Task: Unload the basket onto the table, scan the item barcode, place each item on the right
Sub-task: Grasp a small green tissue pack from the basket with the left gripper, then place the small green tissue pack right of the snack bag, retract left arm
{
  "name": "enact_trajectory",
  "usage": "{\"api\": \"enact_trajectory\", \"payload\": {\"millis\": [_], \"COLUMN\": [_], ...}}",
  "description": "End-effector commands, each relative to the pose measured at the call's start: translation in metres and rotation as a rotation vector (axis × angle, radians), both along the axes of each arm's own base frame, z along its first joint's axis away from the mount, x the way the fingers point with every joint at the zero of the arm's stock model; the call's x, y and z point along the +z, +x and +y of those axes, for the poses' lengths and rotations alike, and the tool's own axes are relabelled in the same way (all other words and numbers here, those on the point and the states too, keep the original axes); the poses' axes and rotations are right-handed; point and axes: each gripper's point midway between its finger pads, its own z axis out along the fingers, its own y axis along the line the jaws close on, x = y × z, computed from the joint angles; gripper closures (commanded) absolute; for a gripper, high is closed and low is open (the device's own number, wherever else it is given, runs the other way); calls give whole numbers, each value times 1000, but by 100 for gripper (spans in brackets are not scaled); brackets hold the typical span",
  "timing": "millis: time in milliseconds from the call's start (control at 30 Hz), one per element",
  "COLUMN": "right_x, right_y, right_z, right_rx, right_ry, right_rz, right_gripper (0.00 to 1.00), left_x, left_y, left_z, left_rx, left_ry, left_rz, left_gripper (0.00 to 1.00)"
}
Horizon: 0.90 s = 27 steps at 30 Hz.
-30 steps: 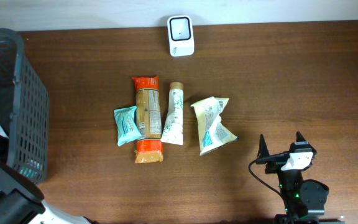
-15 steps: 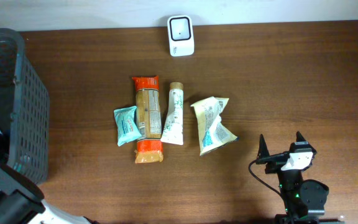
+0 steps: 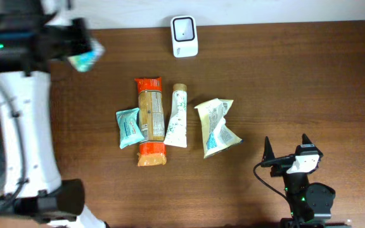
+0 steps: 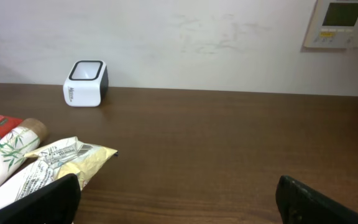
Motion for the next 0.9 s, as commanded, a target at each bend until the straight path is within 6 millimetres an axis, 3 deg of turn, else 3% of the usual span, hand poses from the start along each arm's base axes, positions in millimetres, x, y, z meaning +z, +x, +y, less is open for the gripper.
{"api": "enact_trajectory", "payload": {"millis": [0, 67, 167, 233, 300, 367, 467, 500, 667, 700, 733, 800, 833, 867], "right_x": [-3, -3, -3, -3, -3, -3, -3, -3, -3, -3, -3, -3, -3, -3], "right_y": [0, 0, 0, 0, 0, 0, 0, 0, 0, 0, 0, 0, 0, 0], "right_z": [-1, -1, -1, -1, -1, -1, -1, -1, -1, -1, -1, -1, -1, -1], "right_rx": [-6, -6, -6, -6, -6, -6, -6, -6, -6, -6, -6, -6, -6, -6], "right_ry": [11, 11, 12, 11, 11, 11, 11, 11, 11, 11, 11, 11, 11, 11], "right_rz": [4, 4, 4, 4, 4, 4, 4, 4, 4, 4, 4, 4, 4, 4], "right_gripper": [1, 1, 1, 1, 2, 1, 1, 1, 1, 1, 1, 1, 1, 1], "left_x": [-62, -101, -164, -184, -196, -200, -213, -224, -235, -234, -234, -235, -235, -235], "left_y": [11, 14, 12, 11, 11, 6, -10, -20, -48, -54, -57, -53, -47, -39], "left_z": [-85, -119, -167, -206, -256, -294, -347, -375, -417, -424, -428, -424, -420, -413], "left_rx": [-172, -227, -171, -239, -328, -395, -490, -540, -597, -612, -620, -595, -576, -550], "left_ry": [18, 41, 6, 18, 15, 7, 1, -1, -19, -21, -15, 16, 29, 43], "left_rz": [134, 219, 388, 386, 330, 282, 239, 221, 218, 212, 205, 187, 178, 165], "left_gripper": [100, 100, 100, 100, 100, 100, 100, 100, 100, 93, 61, 18, 1, 1]}}
